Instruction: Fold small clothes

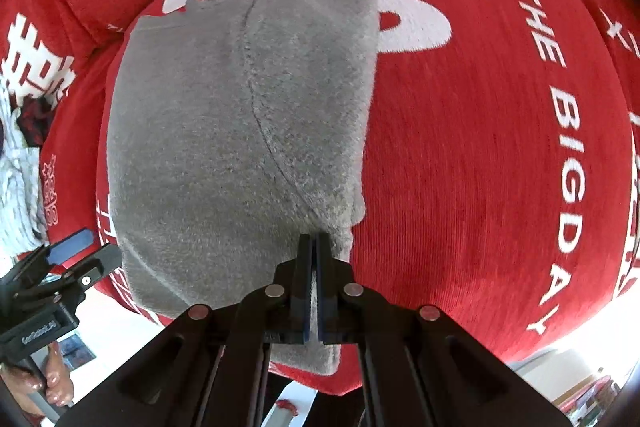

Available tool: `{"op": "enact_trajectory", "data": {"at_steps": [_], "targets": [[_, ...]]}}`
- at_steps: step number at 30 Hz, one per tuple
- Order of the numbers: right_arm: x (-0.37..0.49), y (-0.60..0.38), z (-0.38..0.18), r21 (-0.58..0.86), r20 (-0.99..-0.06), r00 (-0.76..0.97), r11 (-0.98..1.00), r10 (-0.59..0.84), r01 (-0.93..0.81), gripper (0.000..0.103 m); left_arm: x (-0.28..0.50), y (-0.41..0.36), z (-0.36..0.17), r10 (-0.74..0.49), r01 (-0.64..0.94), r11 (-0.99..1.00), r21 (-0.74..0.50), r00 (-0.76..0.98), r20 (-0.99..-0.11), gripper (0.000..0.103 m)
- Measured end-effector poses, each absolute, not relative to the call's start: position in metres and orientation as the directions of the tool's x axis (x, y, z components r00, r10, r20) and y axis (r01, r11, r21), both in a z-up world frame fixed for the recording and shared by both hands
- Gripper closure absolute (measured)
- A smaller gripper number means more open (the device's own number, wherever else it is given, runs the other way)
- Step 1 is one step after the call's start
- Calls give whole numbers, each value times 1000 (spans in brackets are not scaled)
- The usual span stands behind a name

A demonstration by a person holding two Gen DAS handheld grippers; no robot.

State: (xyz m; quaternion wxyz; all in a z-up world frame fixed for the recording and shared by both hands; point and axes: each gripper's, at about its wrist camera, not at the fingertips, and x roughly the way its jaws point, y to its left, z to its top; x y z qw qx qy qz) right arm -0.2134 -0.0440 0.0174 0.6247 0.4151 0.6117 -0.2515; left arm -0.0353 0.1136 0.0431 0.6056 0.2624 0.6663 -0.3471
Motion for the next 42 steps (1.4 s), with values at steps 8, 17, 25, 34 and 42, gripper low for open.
{"op": "enact_trajectory", "data": {"at_steps": [8, 17, 25, 34, 42], "targets": [[-225, -45, 27, 224, -964, 125, 465, 234, 857, 99, -39, 109, 64, -65, 777, 611, -148, -137, -988, 27], [-235, -46, 56, 172, -972, 69, 480, 223, 860, 98, -45, 110, 83, -63, 774, 614, -156, -150, -987, 27], [-221, -47, 108, 172, -982, 110, 493, 153, 853, 58, -35, 106, 126, -128, 759, 638, -131, -63, -990, 1], [-194, -36, 169, 35, -996, 76, 600, -43, 799, 20, -29, 96, 180, -188, 789, 614, 8, 157, -969, 1], [-187, -29, 198, -22, -987, 79, 609, -138, 793, 18, -25, 98, 194, -199, 782, 622, -51, 95, -975, 1]]}}
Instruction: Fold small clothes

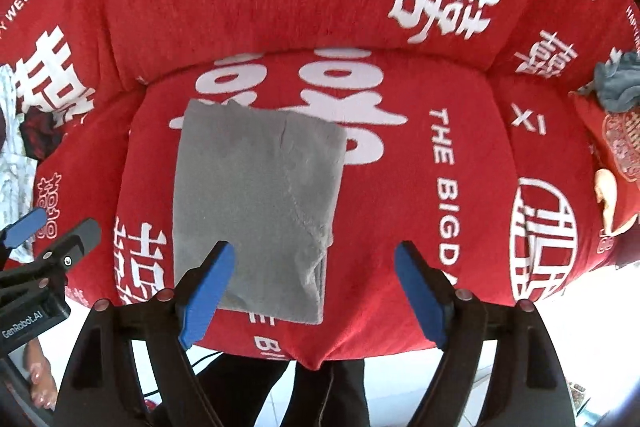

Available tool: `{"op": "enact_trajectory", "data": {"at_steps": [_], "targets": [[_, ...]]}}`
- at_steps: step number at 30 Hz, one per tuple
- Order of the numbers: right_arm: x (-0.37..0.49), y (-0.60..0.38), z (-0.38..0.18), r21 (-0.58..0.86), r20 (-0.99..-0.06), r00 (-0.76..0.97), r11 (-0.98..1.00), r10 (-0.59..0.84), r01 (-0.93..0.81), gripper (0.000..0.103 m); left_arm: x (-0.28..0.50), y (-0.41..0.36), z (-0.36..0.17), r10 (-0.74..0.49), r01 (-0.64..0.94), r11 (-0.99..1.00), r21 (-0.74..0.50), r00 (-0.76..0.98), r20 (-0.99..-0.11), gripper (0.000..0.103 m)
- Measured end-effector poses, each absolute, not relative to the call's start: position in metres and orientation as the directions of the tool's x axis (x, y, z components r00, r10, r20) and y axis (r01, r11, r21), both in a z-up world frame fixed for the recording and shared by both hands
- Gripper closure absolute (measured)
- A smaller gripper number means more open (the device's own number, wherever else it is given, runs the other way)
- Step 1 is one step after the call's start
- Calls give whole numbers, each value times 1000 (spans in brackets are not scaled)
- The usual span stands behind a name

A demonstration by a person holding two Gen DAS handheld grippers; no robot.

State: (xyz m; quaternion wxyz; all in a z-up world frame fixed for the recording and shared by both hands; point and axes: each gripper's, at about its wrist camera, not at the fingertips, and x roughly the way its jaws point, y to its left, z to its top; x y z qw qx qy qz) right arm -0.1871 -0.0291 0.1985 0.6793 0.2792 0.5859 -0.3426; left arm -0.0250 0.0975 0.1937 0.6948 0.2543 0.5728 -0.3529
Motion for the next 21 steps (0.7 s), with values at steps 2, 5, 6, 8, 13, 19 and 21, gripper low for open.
{"op": "enact_trajectory", "data": {"at_steps": [2, 5, 6, 8, 13, 19, 21], "targets": [[-186, -28, 203, -12, -988, 84, 608, -129, 794, 18, -28, 98, 197, -175, 782, 623, -20, 115, -978, 1], [-186, -25, 208, -1, -990, 85, 596, -116, 803, 18, -29, 98, 200, -145, 789, 614, -6, 106, -984, 1], [-187, -25, 209, 2, -990, 86, 592, -113, 806, 18, -28, 98, 201, -146, 785, 619, -18, 93, -985, 1], [-186, -25, 213, 6, -990, 86, 582, -110, 813, 18, -27, 100, 204, -141, 777, 629, -27, 80, -987, 1], [-186, -25, 220, -13, -990, 70, 576, -123, 817, 18, -29, 101, 212, -125, 779, 628, -5, 94, -988, 1], [-186, -25, 225, -21, -989, 67, 576, -131, 818, 18, -30, 101, 217, -129, 781, 624, -8, 93, -987, 1], [-186, -24, 226, -22, -989, 66, 577, -131, 816, 18, -29, 101, 216, -125, 778, 629, -11, 87, -988, 1]]}}
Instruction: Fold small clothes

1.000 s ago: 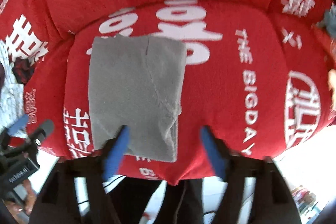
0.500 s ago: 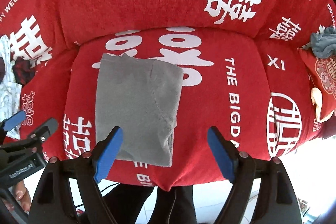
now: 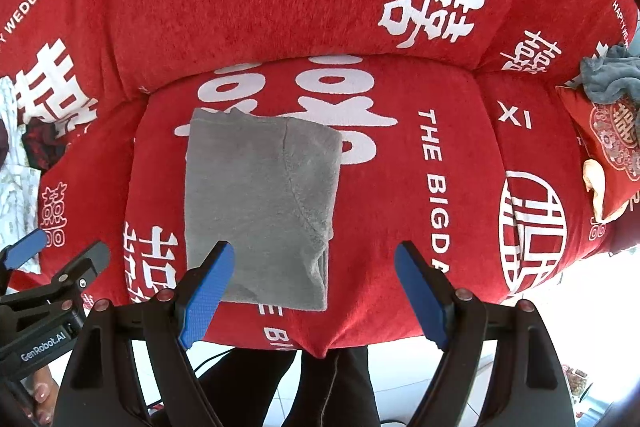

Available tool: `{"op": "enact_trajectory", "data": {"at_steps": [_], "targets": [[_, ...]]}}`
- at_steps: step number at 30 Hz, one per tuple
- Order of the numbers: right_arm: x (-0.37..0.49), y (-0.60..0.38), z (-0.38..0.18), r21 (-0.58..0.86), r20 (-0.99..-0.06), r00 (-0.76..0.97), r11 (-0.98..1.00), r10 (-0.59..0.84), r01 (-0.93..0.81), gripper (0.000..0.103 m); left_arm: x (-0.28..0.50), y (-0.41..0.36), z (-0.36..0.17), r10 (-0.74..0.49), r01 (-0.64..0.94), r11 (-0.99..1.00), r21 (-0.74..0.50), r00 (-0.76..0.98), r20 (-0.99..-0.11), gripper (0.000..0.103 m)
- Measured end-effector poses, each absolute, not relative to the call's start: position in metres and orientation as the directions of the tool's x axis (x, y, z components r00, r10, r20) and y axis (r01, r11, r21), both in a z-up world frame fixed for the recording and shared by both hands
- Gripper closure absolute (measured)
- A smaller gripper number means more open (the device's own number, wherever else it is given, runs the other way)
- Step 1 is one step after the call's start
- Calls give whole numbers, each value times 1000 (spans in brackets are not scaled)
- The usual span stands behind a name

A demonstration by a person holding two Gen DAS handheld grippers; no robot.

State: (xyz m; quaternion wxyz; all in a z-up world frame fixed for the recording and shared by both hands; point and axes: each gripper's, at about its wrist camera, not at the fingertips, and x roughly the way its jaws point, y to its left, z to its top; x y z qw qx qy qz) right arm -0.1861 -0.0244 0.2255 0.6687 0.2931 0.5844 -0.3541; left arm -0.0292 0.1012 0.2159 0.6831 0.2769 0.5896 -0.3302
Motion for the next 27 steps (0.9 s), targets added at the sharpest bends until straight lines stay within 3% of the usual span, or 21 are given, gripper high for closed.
{"op": "enact_trajectory", "data": {"at_steps": [27], "targets": [[-188, -26, 227, -27, -989, 62, 577, -136, 816, 18, -27, 101, 217, -120, 773, 634, -11, 84, -989, 1]]}}
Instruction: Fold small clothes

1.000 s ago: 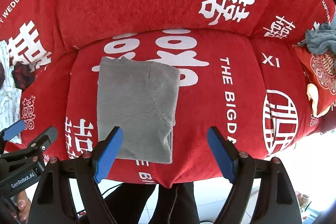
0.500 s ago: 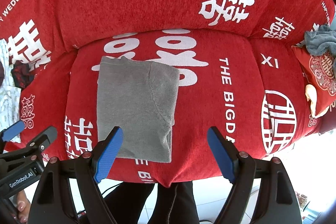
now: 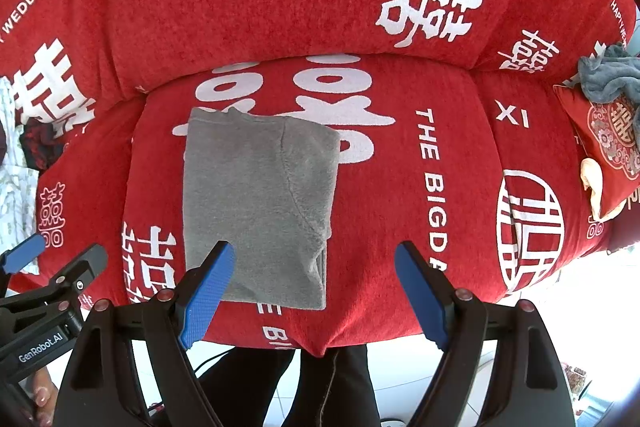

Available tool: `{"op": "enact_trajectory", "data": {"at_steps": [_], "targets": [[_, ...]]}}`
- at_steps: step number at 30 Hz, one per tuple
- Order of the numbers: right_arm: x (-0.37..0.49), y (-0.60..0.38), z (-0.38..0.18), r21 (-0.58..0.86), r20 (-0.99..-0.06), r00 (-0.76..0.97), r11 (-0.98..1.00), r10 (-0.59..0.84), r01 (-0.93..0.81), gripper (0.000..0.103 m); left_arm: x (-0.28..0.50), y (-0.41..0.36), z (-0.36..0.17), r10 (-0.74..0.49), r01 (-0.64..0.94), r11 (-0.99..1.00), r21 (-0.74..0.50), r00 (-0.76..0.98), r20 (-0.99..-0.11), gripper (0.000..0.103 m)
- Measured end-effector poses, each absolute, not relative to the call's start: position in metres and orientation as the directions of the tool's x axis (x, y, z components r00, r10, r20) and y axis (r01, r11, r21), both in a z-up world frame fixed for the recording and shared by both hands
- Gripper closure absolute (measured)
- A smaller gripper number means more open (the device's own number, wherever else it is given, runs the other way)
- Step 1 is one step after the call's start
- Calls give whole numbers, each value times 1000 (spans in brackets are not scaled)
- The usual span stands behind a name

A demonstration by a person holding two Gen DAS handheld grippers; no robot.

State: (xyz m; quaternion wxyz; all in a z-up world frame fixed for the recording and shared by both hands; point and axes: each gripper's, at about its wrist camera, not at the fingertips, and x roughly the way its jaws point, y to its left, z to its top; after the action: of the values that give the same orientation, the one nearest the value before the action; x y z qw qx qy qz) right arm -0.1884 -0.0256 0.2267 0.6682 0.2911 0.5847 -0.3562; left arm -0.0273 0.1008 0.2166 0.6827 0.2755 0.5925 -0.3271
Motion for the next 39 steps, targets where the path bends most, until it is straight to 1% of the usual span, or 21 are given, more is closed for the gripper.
{"op": "enact_trajectory", "data": {"at_steps": [27, 39], "targets": [[-187, -26, 226, -27, -990, 61, 584, -130, 812, 18, -28, 100, 216, -119, 773, 634, -11, 83, -989, 1], [-186, -27, 225, -26, -990, 61, 587, -129, 809, 18, -24, 100, 212, -108, 788, 615, 9, 96, -990, 1]]}}
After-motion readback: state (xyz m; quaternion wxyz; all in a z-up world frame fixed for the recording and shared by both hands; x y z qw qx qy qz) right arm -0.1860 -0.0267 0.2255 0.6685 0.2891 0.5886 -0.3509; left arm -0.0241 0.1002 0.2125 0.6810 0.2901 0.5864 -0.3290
